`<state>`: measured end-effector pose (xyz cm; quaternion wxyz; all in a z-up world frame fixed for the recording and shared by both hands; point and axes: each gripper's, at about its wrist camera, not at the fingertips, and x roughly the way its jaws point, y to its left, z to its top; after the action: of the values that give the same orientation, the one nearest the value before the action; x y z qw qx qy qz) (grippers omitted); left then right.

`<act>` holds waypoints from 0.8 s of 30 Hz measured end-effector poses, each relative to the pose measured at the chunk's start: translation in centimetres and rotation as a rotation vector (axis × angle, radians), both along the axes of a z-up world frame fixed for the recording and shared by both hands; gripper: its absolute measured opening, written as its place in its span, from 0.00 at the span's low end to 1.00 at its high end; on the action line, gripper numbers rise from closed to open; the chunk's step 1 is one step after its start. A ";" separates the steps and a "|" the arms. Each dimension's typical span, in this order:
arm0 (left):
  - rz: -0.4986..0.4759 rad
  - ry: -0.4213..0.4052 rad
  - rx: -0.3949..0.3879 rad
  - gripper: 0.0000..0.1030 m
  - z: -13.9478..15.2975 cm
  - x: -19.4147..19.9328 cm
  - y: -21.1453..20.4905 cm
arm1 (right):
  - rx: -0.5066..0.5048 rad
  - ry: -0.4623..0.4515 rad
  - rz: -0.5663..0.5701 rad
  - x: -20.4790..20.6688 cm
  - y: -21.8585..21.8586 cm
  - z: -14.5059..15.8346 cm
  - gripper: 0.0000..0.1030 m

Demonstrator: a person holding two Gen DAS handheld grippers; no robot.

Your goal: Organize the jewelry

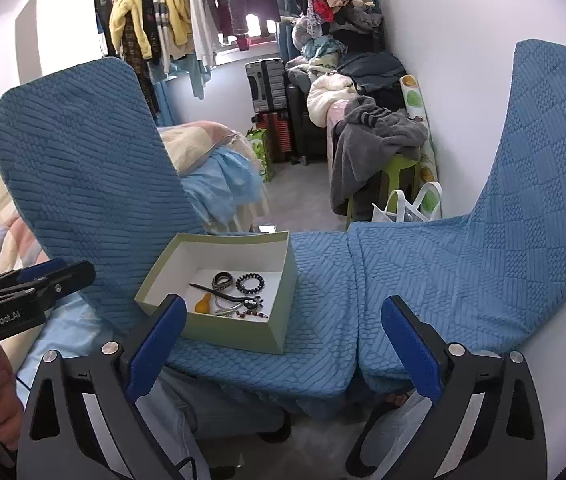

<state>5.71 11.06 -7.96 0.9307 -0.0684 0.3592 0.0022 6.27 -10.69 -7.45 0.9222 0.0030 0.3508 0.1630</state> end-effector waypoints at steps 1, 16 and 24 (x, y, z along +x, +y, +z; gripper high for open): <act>-0.001 0.001 0.002 0.66 0.0 0.0 0.0 | 0.000 -0.001 -0.002 0.0 0.0 0.0 0.96; 0.009 0.018 0.032 0.83 0.2 -0.2 -0.4 | -0.009 -0.010 -0.007 -0.1 -0.6 0.4 0.96; 0.041 0.018 0.044 1.00 0.1 -0.1 0.0 | -0.021 -0.011 -0.011 0.0 -0.6 0.4 0.96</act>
<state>5.59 11.02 -7.83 0.9286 -0.0551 0.3658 0.0297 6.23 -11.34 -7.04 0.9249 -0.0056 0.3474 0.1542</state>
